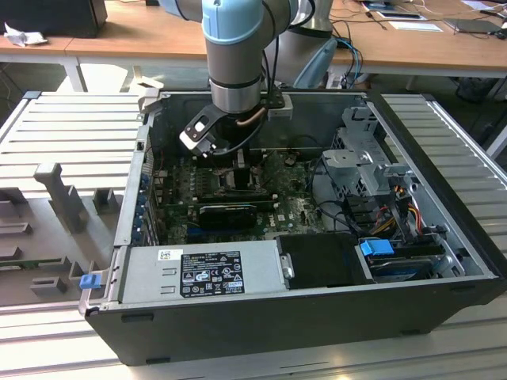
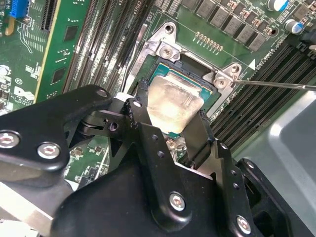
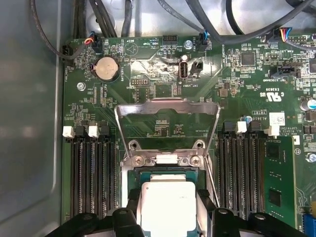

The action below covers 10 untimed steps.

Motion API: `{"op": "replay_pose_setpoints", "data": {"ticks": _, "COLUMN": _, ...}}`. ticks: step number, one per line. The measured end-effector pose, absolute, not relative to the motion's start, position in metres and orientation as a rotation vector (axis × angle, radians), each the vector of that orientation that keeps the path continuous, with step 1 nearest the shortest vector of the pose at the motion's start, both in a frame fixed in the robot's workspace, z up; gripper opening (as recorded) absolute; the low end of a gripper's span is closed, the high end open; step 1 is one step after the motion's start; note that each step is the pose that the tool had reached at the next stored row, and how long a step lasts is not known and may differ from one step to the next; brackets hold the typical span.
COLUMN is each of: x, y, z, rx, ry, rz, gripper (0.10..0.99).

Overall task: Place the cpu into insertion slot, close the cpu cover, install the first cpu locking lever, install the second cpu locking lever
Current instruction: 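Place the cpu into insertion slot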

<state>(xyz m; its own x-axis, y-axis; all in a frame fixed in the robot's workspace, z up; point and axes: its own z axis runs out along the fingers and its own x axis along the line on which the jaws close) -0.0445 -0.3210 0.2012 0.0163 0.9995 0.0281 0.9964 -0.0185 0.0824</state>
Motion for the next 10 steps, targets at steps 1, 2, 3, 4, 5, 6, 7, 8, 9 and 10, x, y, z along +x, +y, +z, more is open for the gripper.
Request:
{"op": "replay_pose_setpoints", "data": {"ticks": 1, "x": -0.0445, "y": -0.3210, "z": 0.2012, "rx": 2.211, "ry": 2.173, "rz": 0.120, "gripper": 0.533}}
{"op": "replay_pose_setpoints", "data": {"ticks": 2, "x": -0.0445, "y": -0.3210, "z": 0.2012, "rx": 2.211, "ry": 2.173, "rz": 0.120, "gripper": 0.533}}
{"op": "replay_pose_setpoints", "data": {"ticks": 3, "x": -0.0444, "y": -0.3210, "z": 0.2011, "rx": 2.211, "ry": 2.173, "rz": 0.121, "gripper": 0.533}}
{"op": "replay_pose_setpoints", "data": {"ticks": 4, "x": -0.0444, "y": -0.3210, "z": 0.2010, "rx": 2.211, "ry": 2.173, "rz": 0.121, "gripper": 0.533}}
{"op": "replay_pose_setpoints", "data": {"ticks": 5, "x": -0.0444, "y": -0.3210, "z": 0.2010, "rx": 2.211, "ry": 2.173, "rz": 0.121, "gripper": 0.533}}
{"op": "replay_pose_setpoints", "data": {"ticks": 6, "x": -0.0444, "y": -0.3210, "z": 0.2010, "rx": 2.211, "ry": 2.173, "rz": 0.121, "gripper": 0.533}}
{"op": "replay_pose_setpoints", "data": {"ticks": 7, "x": -0.0444, "y": -0.3210, "z": 0.2010, "rx": 2.211, "ry": 2.173, "rz": 0.121, "gripper": 0.533}}
{"op": "replay_pose_setpoints", "data": {"ticks": 8, "x": -0.0444, "y": -0.3210, "z": 0.2010, "rx": 2.211, "ry": 2.173, "rz": 0.121, "gripper": 0.533}}
{"op": "replay_pose_setpoints", "data": {"ticks": 9, "x": -0.0444, "y": -0.3210, "z": 0.2010, "rx": 2.211, "ry": 2.173, "rz": 0.121, "gripper": 0.545}}
{"op": "replay_pose_setpoints", "data": {"ticks": 10, "x": -0.0444, "y": -0.3210, "z": 0.2010, "rx": 2.211, "ry": 2.173, "rz": 0.121, "gripper": 0.608}}
